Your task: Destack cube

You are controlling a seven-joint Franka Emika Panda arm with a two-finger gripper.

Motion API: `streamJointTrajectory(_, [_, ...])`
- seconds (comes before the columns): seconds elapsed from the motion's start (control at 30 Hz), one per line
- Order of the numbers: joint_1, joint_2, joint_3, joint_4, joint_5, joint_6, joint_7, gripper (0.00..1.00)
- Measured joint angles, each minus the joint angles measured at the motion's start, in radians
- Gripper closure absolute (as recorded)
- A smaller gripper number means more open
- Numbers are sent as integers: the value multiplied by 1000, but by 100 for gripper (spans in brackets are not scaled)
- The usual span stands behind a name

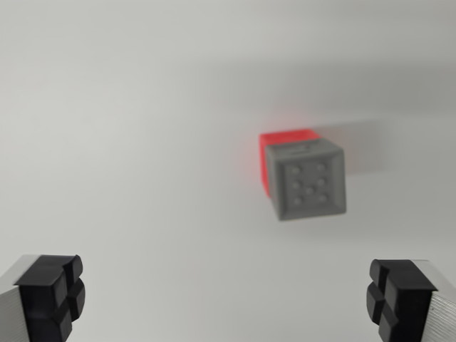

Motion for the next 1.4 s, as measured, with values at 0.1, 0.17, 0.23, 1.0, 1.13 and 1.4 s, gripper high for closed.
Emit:
streamJointTrajectory(0.1, [-10,11,-1,-10,4,16,-24,0])
streamJointTrajectory(0.17, [-15,17,-2,-15,7,25,-37,0])
streamJointTrajectory(0.23, [-22,27,-3,-20,10,37,-54,0])
streamJointTrajectory(1.0, [-114,164,-6,-48,46,161,-260,0])
streamJointTrajectory(1.13, [-121,189,-6,-51,48,188,-270,0])
streamJointTrajectory(1.4, [-121,253,-1,-57,52,257,-272,0])
